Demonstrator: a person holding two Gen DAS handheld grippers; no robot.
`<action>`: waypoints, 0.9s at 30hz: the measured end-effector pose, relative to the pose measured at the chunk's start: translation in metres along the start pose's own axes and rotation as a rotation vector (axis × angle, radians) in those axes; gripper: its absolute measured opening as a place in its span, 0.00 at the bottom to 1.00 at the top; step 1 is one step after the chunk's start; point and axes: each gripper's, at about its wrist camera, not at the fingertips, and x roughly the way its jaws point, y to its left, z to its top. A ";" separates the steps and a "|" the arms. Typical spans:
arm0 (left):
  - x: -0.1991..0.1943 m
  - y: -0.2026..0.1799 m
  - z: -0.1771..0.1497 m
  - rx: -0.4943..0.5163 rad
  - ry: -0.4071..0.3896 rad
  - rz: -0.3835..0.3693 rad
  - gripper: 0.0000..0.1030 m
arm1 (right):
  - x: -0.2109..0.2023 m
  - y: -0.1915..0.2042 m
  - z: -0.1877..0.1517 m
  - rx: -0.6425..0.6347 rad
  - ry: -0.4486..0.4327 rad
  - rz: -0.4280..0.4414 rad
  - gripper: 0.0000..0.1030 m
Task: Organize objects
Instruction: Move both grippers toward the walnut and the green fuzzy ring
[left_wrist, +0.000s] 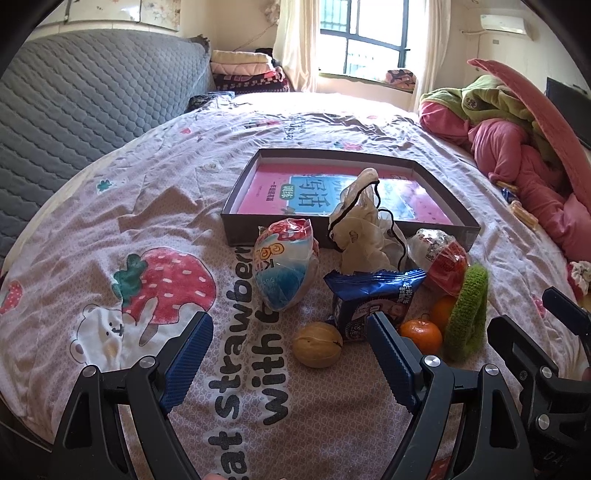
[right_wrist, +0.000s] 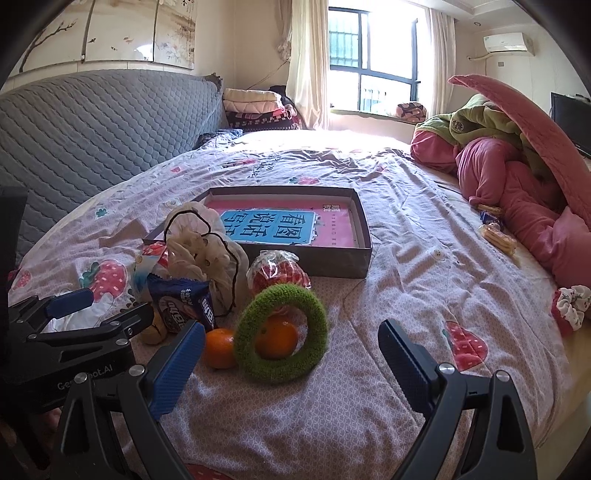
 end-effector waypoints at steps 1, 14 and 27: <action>0.001 0.000 0.001 0.000 0.001 0.002 0.83 | 0.000 0.000 0.000 0.000 -0.001 -0.001 0.92; 0.009 0.015 -0.006 0.011 0.037 -0.004 0.83 | 0.002 -0.016 0.002 0.031 0.007 -0.012 0.92; 0.012 0.012 -0.014 0.032 0.060 -0.043 0.83 | 0.009 -0.024 -0.002 0.029 0.036 -0.026 0.92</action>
